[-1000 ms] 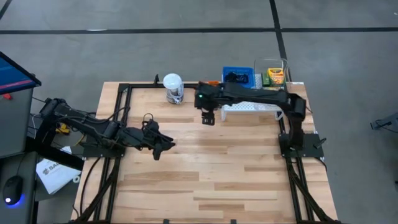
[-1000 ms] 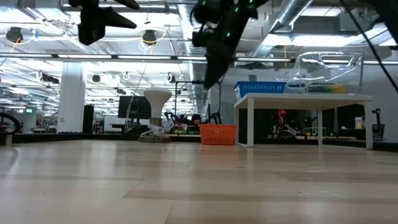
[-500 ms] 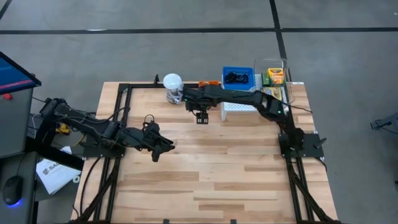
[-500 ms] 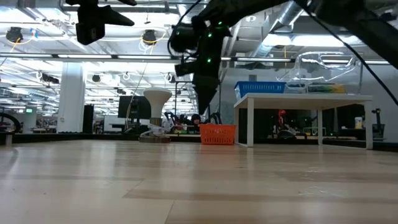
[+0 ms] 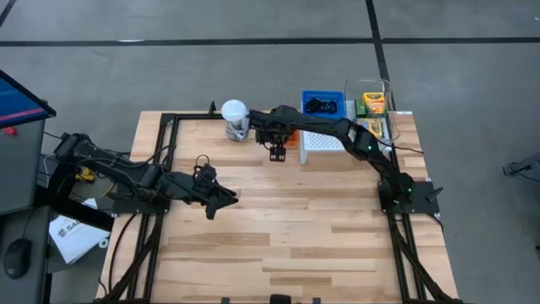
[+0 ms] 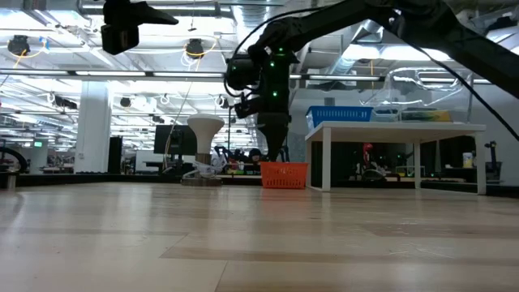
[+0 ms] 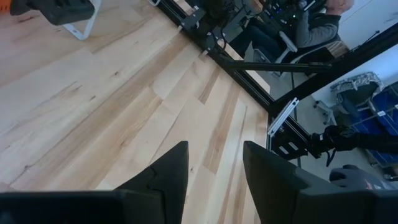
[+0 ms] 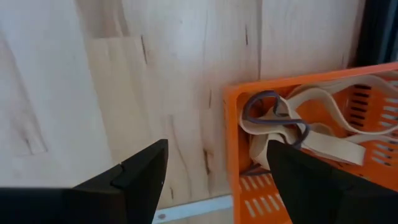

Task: Pick & Place Office Desk Supplies
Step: Put the orange basket on the shelf

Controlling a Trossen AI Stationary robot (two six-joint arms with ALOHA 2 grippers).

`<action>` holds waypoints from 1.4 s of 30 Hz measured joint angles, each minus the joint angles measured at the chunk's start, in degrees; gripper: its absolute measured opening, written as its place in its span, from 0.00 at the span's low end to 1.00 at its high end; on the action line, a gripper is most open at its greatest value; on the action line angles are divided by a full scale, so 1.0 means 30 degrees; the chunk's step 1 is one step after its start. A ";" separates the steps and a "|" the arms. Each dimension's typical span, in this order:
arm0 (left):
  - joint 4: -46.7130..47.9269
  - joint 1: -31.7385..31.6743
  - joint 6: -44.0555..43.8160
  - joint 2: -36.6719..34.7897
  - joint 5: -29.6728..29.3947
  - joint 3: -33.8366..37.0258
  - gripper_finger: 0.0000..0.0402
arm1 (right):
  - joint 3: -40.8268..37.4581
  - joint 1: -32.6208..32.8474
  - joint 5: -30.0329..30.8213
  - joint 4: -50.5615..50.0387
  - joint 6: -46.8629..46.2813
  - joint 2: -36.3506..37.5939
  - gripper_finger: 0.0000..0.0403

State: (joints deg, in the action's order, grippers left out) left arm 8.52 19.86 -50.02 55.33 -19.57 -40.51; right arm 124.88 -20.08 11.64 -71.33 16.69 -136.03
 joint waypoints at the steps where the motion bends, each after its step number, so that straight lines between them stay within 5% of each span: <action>1: -0.0009 0.0000 -0.0001 0.0000 0.0000 0.0000 0.36 | 0.0000 -0.0126 -0.0230 -0.0007 -0.0008 0.0000 0.67; 9: -0.0001 0.0000 -0.0129 0.0000 -0.0007 0.0000 0.36 | 0.0000 -0.0646 -0.2433 -0.0142 0.0081 -0.0036 0.67; 17: -0.0029 0.0000 -0.0140 0.0000 -0.0007 0.0000 0.36 | -0.0004 -0.0554 -0.2440 0.0062 0.0293 -0.0036 0.66; 29: -0.0633 0.0000 -0.0140 0.0000 -0.0015 0.0000 0.36 | -0.1661 -0.0801 -0.2199 0.1116 0.0269 -0.0080 0.50; 34: -0.0650 0.0000 -0.0140 0.0000 -0.0015 0.0000 0.36 | -0.1741 -0.0790 -0.1807 0.1290 0.0144 -0.0073 0.38; 42: -0.0652 0.0000 -0.0019 0.0000 -0.0015 0.0000 0.36 | -0.1737 -0.0223 -0.1830 0.0303 0.0500 -0.0073 0.04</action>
State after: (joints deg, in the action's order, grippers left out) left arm 6.56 19.86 -50.07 55.33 -19.62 -40.51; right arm 119.67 -20.75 6.15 -70.42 18.19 -136.25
